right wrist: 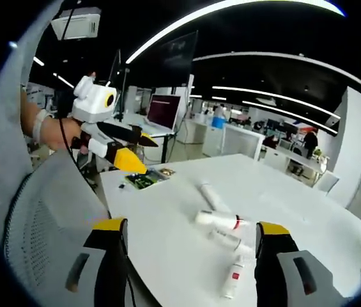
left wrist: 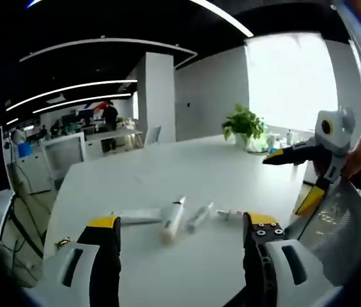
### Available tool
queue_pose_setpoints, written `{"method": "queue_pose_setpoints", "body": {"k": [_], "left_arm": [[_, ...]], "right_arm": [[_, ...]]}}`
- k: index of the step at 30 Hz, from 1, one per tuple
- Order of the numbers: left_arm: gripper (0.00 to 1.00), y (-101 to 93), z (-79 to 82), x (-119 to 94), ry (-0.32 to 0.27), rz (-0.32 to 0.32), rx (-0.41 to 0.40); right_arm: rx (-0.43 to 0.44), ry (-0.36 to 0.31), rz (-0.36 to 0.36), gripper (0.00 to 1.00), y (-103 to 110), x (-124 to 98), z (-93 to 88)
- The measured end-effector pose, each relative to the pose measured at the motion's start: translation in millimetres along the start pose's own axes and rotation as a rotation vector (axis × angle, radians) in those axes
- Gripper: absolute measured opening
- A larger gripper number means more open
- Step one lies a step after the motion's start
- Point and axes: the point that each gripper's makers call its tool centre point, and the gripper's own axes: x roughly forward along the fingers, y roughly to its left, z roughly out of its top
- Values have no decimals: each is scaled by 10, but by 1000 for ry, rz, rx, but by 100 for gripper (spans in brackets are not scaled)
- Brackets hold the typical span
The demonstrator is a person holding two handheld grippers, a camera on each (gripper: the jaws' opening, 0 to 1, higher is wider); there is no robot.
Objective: Arrange the skincare products in the storage area until every visible bottle or jar stands upright without overlapping.
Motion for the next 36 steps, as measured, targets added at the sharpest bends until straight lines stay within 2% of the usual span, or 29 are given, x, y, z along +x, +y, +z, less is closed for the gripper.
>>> {"method": "queue_pose_setpoints", "body": {"k": [7,10,14,20,24,30,36], "left_arm": [[75,429,113,386,59,-37,173],[77,532,134,522,85,-60,211],[80,672,132,788,130,-125,305],[82,792,104,1048,176,-195,301],[82,847,92,1196,222,-251,368],[82,983,175,1403,246,-278,426],[83,1155,132,1538,278,-297,454]], "right_arm": [[-17,20,-1,78,2,14,-52],[-19,19,0,78,4,15,-50],[-22,17,-26,78,-45,5,-48],[-11,17,-44,77,-90,-2,-51],[-18,26,-33,76,-62,8,-68],[-6,37,-29,75,-55,10,-91],[0,39,-33,75,-71,6,-102]]}}
